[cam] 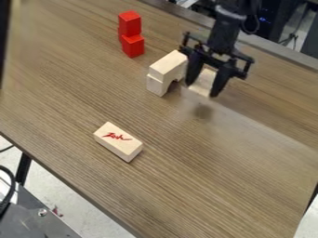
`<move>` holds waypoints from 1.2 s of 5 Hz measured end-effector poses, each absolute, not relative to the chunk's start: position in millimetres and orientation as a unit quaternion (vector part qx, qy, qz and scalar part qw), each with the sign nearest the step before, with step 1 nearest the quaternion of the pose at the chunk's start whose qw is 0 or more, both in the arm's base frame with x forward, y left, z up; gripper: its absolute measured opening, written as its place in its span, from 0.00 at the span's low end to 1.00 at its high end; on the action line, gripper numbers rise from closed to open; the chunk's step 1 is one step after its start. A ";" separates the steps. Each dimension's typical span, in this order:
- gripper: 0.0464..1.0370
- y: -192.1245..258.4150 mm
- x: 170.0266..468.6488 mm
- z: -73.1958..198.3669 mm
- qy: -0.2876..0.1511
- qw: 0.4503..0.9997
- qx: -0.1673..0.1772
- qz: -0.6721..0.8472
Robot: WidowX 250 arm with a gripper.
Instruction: Place the white block on the table
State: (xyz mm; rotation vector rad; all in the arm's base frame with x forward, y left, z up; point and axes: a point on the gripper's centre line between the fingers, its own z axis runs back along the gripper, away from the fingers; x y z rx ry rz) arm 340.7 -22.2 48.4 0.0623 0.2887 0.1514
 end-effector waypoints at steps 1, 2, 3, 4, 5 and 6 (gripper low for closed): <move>0.51 -26.6 343.4 37.9 0.154 0.984 0.022 0.083; 0.51 -33.4 344.1 26.5 0.161 0.985 0.018 0.062; 0.51 -39.2 347.4 23.1 0.143 0.989 0.018 0.028; 0.58 -45.7 343.1 21.3 0.131 0.991 0.036 -0.009; 0.87 -50.0 336.3 21.1 0.134 0.989 0.054 -0.025; 0.96 -49.7 325.7 34.4 0.132 0.990 0.051 -0.022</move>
